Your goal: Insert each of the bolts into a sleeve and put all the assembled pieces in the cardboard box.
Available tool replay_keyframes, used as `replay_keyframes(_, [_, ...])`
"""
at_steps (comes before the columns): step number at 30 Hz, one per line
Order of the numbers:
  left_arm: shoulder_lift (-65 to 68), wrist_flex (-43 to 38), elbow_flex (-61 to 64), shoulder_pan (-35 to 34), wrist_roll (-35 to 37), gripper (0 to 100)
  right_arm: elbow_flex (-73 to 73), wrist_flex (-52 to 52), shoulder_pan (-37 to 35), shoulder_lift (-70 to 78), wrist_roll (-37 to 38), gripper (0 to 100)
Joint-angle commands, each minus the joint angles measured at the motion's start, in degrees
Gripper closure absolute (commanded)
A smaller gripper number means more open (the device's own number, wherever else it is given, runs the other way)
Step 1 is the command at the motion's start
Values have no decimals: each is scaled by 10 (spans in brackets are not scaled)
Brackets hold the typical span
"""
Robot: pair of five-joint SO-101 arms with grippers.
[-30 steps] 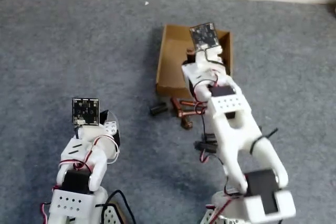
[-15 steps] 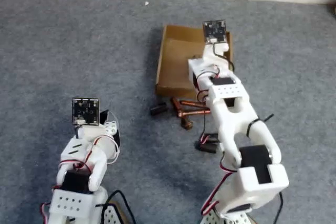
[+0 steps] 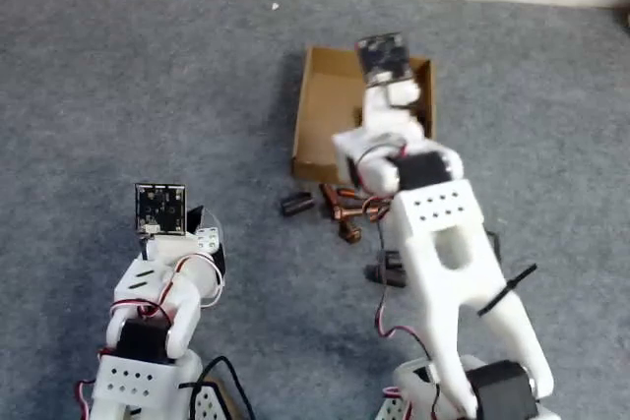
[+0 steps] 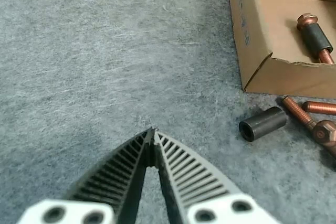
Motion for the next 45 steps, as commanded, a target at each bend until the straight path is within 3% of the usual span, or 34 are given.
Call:
replay_keyframes(1, [-4,-14,16,-33,-9,994,-27,58,-58,-34,-36,878])
replay_keyframes(5, [-4,-17,15,-85,-9,994,-27,58,-110,-28,-215,875])
replay_keyframes(7, [-4,-29,15,-95,-9,994,-28,56,-124,-18,-264,875])
replay_keyframes(17, [-4,-38,15,-98,-9,994,-38,-21,-134,138,-276,875])
replay_keyframes(25, [-4,-38,15,-95,-9,994,-196,71,-134,259,-472,875])
replay_keyframes(33, [-4,-38,15,-95,-9,994,-278,128,-135,370,-531,875])
replay_keyframes(45, [-4,-38,15,-95,-9,994,-330,154,-135,458,-534,875])
